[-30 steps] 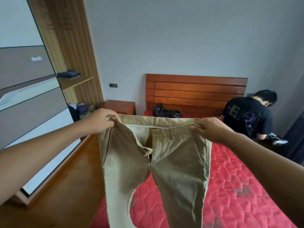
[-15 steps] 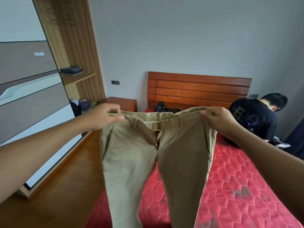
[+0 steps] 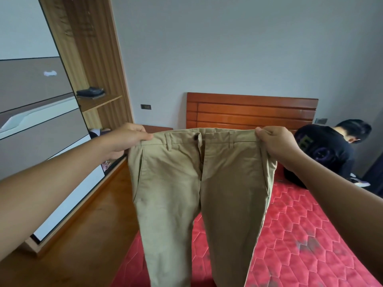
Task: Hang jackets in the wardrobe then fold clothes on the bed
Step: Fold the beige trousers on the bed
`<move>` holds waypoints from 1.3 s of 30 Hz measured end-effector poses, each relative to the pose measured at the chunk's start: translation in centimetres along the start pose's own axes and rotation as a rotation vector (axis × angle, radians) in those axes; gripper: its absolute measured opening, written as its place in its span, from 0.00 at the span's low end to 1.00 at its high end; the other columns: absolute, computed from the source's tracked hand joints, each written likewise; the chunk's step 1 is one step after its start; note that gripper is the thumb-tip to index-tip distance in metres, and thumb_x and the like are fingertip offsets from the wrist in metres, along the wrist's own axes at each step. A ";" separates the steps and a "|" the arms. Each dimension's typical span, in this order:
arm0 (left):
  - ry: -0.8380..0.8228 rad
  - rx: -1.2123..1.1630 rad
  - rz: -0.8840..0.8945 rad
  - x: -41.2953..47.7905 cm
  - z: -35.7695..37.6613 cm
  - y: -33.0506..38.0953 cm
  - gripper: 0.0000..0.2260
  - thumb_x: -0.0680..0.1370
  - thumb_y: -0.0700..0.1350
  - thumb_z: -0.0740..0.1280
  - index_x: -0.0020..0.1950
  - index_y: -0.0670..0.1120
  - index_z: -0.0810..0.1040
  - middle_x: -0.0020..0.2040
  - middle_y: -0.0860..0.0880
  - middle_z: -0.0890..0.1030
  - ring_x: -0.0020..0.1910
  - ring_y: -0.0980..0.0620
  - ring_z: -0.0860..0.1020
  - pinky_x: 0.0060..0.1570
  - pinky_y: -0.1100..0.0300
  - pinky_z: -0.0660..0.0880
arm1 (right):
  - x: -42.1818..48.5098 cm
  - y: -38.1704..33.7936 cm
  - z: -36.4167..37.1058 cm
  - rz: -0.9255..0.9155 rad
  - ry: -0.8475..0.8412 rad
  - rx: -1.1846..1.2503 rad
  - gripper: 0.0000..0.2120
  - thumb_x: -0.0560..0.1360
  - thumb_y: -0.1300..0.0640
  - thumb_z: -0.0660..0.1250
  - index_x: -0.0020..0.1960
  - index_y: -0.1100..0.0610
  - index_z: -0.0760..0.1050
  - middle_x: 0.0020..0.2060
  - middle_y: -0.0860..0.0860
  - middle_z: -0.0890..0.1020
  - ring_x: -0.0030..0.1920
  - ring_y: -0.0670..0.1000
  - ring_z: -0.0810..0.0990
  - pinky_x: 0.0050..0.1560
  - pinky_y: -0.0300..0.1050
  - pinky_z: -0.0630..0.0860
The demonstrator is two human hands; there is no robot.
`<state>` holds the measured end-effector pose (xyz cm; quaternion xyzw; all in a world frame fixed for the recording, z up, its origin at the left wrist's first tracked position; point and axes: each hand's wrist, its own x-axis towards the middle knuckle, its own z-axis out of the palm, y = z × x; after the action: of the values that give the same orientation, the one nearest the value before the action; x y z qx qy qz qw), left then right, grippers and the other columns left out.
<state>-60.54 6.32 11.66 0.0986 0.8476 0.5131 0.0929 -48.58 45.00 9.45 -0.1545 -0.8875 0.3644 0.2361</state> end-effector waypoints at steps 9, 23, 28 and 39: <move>0.008 -0.309 0.006 0.6 3.9 3.0 0.09 0.74 0.44 0.77 0.43 0.42 0.79 0.43 0.45 0.83 0.46 0.49 0.80 0.55 0.58 0.74 | 0.4 -4.3 1.7 0.169 -0.022 0.226 0.19 0.77 0.49 0.69 0.32 0.55 0.71 0.27 0.53 0.71 0.30 0.53 0.70 0.33 0.49 0.70; -0.306 -0.553 0.099 -3.8 11.6 2.9 0.31 0.75 0.26 0.68 0.75 0.44 0.69 0.60 0.40 0.82 0.53 0.47 0.83 0.52 0.60 0.80 | -5.2 -9.1 5.0 0.296 -0.484 0.817 0.10 0.79 0.65 0.65 0.54 0.71 0.81 0.49 0.68 0.85 0.44 0.63 0.86 0.50 0.54 0.85; -0.196 -0.203 0.306 -3.7 12.3 1.4 0.44 0.67 0.41 0.82 0.78 0.56 0.65 0.60 0.49 0.83 0.58 0.53 0.83 0.59 0.54 0.79 | -5.8 -9.1 5.8 0.321 -0.489 0.860 0.10 0.79 0.66 0.64 0.55 0.70 0.81 0.48 0.66 0.85 0.48 0.64 0.86 0.51 0.56 0.85; -0.143 0.043 0.464 -4.2 11.6 -0.4 0.22 0.75 0.28 0.66 0.60 0.54 0.75 0.53 0.53 0.84 0.46 0.62 0.81 0.44 0.67 0.74 | -2.6 -2.6 3.6 -0.084 -0.413 -0.438 0.11 0.76 0.50 0.65 0.42 0.54 0.82 0.51 0.52 0.79 0.50 0.54 0.77 0.46 0.48 0.74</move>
<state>-53.55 14.90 6.22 0.3289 0.8042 0.4941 0.0304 -48.56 39.93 8.24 -0.0876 -0.9797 0.1782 0.0265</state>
